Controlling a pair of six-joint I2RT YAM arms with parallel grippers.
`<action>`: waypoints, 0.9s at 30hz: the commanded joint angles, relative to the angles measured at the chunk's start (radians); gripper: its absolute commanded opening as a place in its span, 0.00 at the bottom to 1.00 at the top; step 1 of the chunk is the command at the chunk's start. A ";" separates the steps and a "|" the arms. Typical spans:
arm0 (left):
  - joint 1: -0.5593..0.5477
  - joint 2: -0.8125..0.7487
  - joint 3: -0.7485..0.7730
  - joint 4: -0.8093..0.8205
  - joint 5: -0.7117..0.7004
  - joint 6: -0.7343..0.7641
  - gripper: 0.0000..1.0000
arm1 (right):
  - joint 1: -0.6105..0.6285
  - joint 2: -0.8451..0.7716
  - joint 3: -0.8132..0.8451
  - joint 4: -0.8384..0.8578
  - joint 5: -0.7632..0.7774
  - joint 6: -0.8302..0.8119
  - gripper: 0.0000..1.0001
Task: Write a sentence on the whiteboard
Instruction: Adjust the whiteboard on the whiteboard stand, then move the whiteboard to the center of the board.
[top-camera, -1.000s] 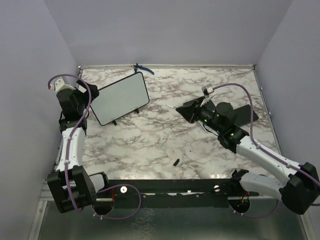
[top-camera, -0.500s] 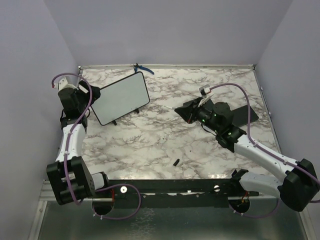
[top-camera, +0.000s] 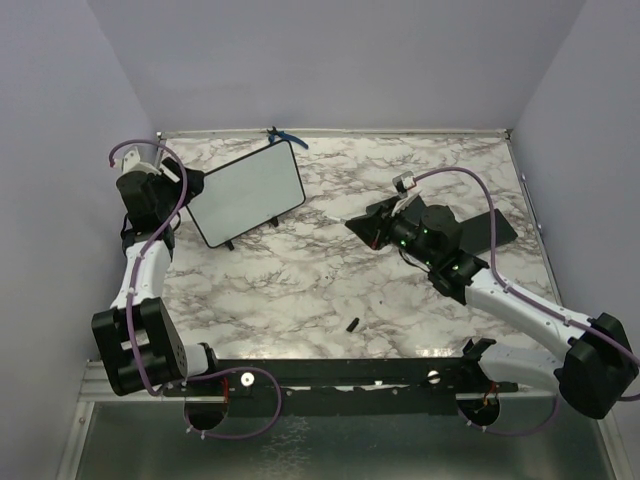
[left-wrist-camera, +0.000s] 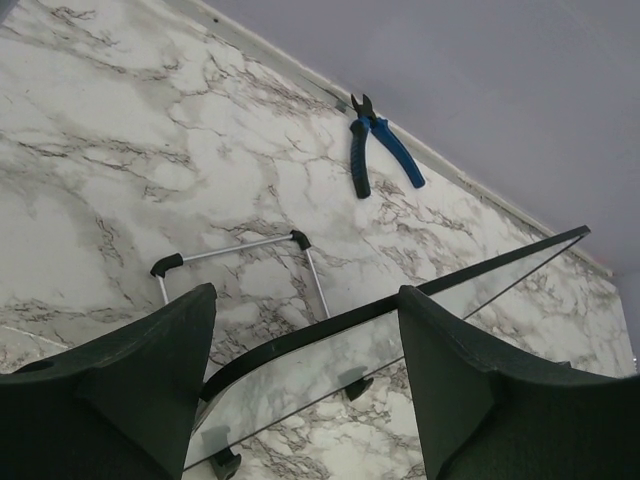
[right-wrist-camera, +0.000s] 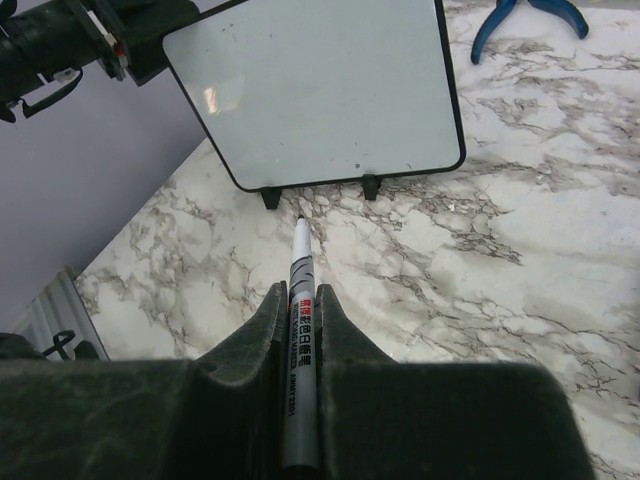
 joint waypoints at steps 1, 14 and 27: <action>-0.001 0.030 0.012 -0.058 0.093 0.082 0.73 | 0.013 0.012 0.022 0.011 0.004 -0.017 0.00; 0.002 -0.086 0.018 -0.201 -0.101 0.195 0.99 | 0.023 -0.005 0.018 -0.004 0.017 -0.027 0.00; -0.007 -0.247 0.029 -0.345 -0.264 0.241 0.99 | 0.024 -0.048 -0.009 -0.011 0.029 -0.035 0.00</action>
